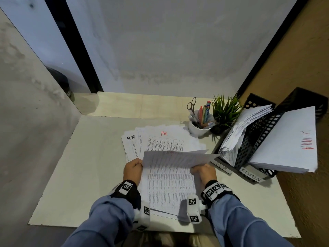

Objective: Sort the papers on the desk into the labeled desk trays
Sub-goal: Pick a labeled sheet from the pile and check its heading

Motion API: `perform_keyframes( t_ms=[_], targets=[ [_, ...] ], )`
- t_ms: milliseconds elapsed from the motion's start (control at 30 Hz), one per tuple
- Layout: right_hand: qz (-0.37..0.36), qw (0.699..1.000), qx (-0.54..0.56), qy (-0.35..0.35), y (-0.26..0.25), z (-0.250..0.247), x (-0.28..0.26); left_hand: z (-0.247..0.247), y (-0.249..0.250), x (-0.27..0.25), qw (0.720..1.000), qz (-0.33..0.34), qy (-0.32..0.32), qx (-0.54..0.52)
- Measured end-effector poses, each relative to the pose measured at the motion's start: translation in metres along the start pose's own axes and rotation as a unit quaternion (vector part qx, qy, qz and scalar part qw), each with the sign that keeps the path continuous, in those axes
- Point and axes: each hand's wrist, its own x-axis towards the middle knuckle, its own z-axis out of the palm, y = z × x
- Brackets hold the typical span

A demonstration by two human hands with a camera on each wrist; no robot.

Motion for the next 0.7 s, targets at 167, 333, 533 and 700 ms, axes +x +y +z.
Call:
perform_keyframes(
  t_ms=[167,333,533,700],
  targets=[
    [-0.017,0.996,0.087,0.004,-0.015,0.007,-0.007,0.006,0.008,0.003,0.987,-0.060,-0.062,-0.139],
    [-0.109,0.985,0.116,-0.070,-0.039,0.012,-0.025,0.015,0.049,-0.022,0.991,0.057,-0.050,-0.109],
    [-0.304,0.950,0.056,-0.053,-0.074,0.006,-0.052,0.010,0.100,-0.044,0.976,0.200,-0.011,-0.085],
    [-0.278,0.959,0.005,-0.057,-0.053,0.010,-0.052,0.015,0.087,-0.054,0.989,0.134,-0.027,-0.053]
  ],
)
